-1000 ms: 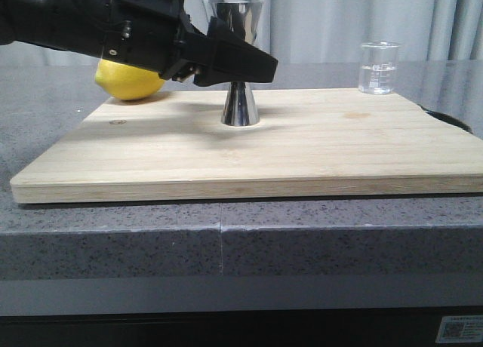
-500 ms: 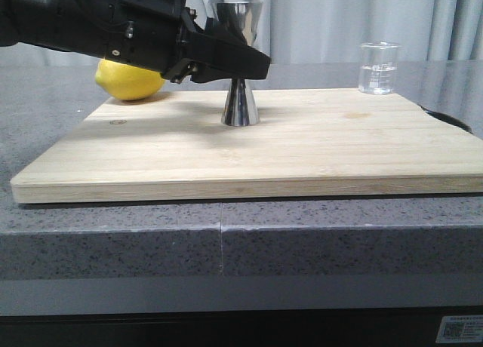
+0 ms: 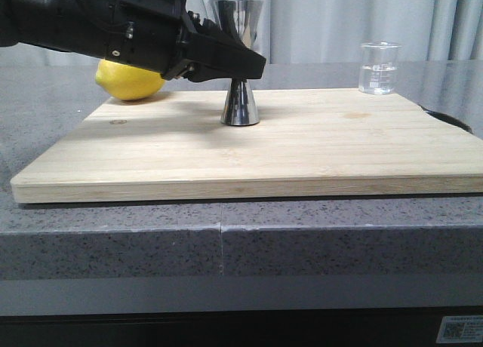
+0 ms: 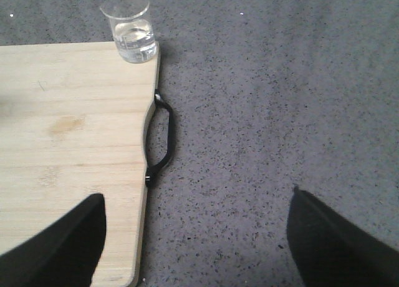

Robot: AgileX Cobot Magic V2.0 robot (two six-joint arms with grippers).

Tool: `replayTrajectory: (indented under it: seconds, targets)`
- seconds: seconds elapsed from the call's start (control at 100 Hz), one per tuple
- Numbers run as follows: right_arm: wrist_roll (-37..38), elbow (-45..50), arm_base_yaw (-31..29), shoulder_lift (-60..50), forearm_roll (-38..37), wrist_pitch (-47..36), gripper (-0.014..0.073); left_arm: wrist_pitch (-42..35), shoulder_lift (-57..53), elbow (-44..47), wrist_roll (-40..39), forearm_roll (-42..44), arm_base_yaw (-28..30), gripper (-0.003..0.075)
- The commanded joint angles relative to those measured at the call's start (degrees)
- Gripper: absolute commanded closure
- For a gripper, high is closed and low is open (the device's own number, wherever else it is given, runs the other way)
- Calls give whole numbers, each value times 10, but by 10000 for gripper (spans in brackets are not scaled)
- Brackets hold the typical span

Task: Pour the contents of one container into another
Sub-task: 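Reach the left gripper to the steel jigger and grasp its waist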

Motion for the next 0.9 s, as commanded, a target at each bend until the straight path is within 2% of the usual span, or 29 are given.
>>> replayTrajectory:
  seconds: [0.0, 0.27, 0.4, 0.47, 0.89]
  targets:
    - [-15, -31, -2, 1, 3, -32, 51, 30, -27, -17, 2, -35, -5, 661]
    - [-31, -99, 32, 37, 6, -18, 51, 30, -27, -17, 2, -35, -5, 662]
    - [-34, -127, 59, 68, 6, -19, 51, 30, -27, -17, 8, -35, -5, 708]
    - [-34, -134, 72, 88, 6, -33, 51, 30, -27, -17, 20, -35, -5, 739]
    - [-34, -139, 95, 204, 33, -149, 51, 63, -27, -43, 44, -37, -5, 739]
